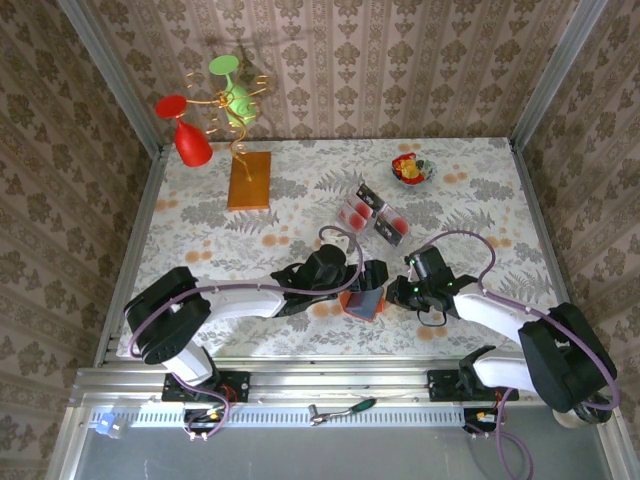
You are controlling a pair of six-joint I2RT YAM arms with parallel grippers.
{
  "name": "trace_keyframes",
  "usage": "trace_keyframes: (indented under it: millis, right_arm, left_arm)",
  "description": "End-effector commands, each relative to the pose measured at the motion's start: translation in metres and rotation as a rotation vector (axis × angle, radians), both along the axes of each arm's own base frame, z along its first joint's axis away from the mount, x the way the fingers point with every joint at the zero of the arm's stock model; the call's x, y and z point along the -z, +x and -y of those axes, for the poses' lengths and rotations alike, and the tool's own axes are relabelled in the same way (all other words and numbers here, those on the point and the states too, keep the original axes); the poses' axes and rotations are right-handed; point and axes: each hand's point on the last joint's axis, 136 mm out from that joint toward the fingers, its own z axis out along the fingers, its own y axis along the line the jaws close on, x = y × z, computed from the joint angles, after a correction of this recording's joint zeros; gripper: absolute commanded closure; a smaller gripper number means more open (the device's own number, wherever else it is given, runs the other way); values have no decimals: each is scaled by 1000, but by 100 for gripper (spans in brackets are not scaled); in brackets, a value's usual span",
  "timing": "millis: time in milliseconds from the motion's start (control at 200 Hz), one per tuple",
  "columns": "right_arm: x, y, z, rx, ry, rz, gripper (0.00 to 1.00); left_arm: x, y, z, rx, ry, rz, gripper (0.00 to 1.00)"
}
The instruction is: Put the credit cards into the card holder
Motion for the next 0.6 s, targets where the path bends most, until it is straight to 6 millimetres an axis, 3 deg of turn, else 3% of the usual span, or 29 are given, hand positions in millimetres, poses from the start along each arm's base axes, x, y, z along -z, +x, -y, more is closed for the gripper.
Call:
trace_keyframes:
  millis: [0, 345, 490, 595]
  right_arm:
    - [1, -3, -7, -9, 52, -15, 82]
    - [5, -2, -17, -18, 73, -31, 87]
    - [-3, -4, -15, -25, 65, -19, 63]
    - [-10, -6, -13, -20, 64, -10, 59]
  left_arm:
    - [-3, -1, 6, 4, -20, -7, 0]
    - [-2, -9, 10, 16, -34, -12, 0]
    - [-3, -9, 9, 14, -39, -11, 0]
    - [-3, -9, 9, 12, -40, -10, 0]
